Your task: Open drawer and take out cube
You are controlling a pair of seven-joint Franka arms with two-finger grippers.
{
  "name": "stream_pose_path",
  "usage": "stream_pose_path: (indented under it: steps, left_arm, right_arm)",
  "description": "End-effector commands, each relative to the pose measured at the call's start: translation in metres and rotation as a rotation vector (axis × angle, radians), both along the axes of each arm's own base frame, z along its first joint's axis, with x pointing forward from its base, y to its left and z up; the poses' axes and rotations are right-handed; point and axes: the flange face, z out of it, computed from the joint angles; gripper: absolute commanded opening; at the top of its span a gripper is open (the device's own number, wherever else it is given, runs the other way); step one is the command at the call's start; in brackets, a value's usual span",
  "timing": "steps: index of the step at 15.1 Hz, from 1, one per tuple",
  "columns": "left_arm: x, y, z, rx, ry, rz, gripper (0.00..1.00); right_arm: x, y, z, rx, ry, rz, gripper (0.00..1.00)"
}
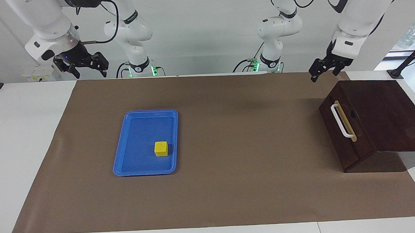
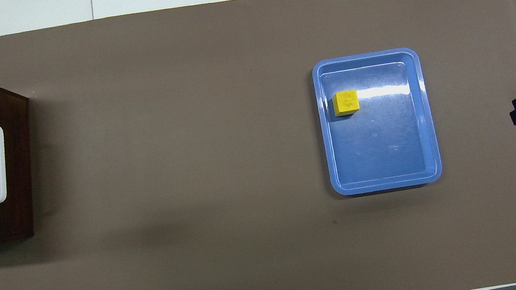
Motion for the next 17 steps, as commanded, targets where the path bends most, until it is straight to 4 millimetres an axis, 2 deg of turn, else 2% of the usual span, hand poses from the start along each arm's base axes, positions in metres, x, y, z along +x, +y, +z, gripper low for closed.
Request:
stream_pose_path:
  steps: [1, 2, 5, 8, 9, 12, 14, 17]
  left_arm:
    - [-0.004, -0.027, 0.011, -0.014, -0.058, -0.034, 1.0]
    - [-0.005, -0.046, 0.01, -0.012, -0.058, -0.066, 1.0]
    - [-0.013, -0.075, 0.009, -0.01, -0.048, -0.122, 1.0]
    - [-0.008, -0.08, 0.006, -0.016, -0.02, -0.135, 1.0]
    - [-0.002, -0.087, 0.009, -0.021, -0.017, -0.148, 1.0]
    - [0.028, -0.089, 0.009, -0.05, 0.012, -0.155, 1.0]
    - [0.021, -0.09, -0.005, -0.046, 0.032, -0.169, 1.0]
    - [0.02, -0.099, -0.006, -0.045, 0.006, -0.191, 1.0]
  right_arm:
    - [0.01, -0.008, 0.003, -0.024, -0.064, 0.011, 1.0]
    - [0.013, -0.008, 0.011, -0.027, -0.087, 0.011, 1.0]
    - [0.012, -0.007, 0.009, -0.027, -0.08, 0.011, 1.0]
    - [0.01, -0.005, 0.009, -0.027, -0.075, 0.013, 1.0]
    - [0.01, -0.002, 0.009, -0.027, -0.077, 0.017, 1.0]
    - [0.009, -0.002, 0.01, -0.03, -0.078, 0.017, 1.0]
    - [0.009, -0.002, 0.01, -0.029, -0.078, 0.019, 1.0]
    - [0.01, -0.004, 0.011, -0.029, -0.083, 0.014, 1.0]
